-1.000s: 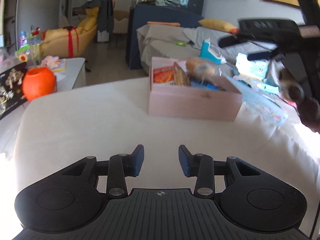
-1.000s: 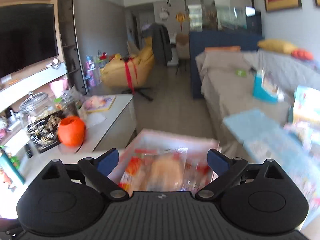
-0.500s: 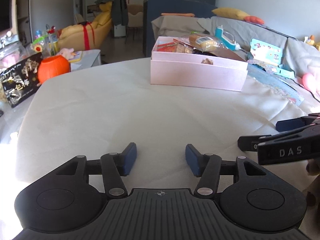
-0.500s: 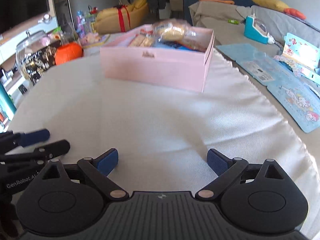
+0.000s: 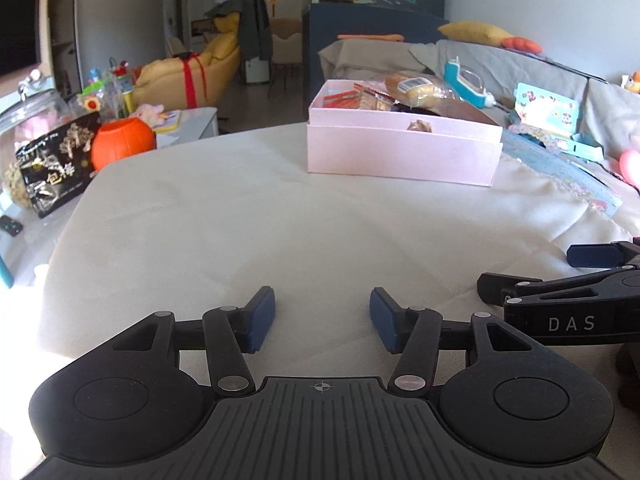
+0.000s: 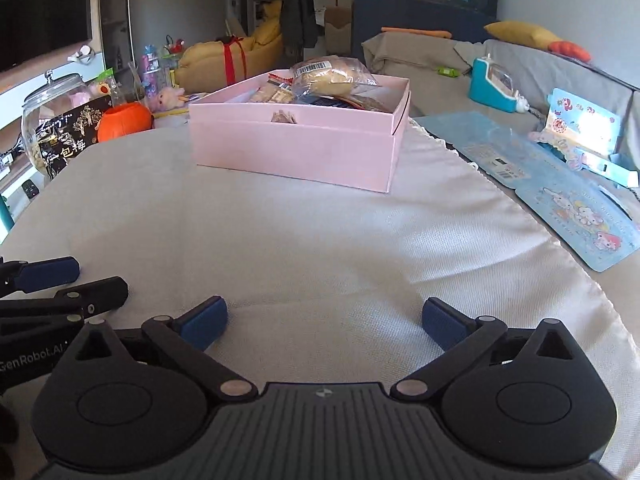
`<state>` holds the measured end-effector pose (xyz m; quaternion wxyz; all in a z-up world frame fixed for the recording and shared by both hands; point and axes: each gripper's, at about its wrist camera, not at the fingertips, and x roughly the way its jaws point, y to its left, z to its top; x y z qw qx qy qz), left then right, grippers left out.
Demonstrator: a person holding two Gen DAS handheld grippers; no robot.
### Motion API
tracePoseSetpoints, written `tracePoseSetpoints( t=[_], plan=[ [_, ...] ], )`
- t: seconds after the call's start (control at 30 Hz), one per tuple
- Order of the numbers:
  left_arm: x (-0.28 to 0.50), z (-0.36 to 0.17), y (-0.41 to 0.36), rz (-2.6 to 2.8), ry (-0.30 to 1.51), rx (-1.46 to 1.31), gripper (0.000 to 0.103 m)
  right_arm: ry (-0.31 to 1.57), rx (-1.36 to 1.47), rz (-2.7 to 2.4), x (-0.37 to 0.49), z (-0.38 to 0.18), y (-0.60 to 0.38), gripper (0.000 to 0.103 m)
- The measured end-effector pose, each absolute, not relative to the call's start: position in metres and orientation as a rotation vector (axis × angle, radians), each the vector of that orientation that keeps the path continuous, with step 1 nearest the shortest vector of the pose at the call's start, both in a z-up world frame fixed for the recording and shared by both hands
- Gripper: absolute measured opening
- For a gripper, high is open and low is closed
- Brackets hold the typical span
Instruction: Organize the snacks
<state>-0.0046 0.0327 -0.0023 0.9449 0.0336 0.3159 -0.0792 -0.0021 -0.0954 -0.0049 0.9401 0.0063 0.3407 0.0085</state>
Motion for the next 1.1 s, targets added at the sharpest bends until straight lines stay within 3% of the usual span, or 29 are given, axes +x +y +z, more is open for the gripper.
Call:
tracePoseSetpoints(
  t=[1.1],
  plan=[
    [-0.0043, -0.0012, 0.0327, -0.156, 0.643, 0.076, 0.058, 0.696, 0.015, 0.018, -0.0008, -0.0046, -0.0955, 0.103]
  ],
)
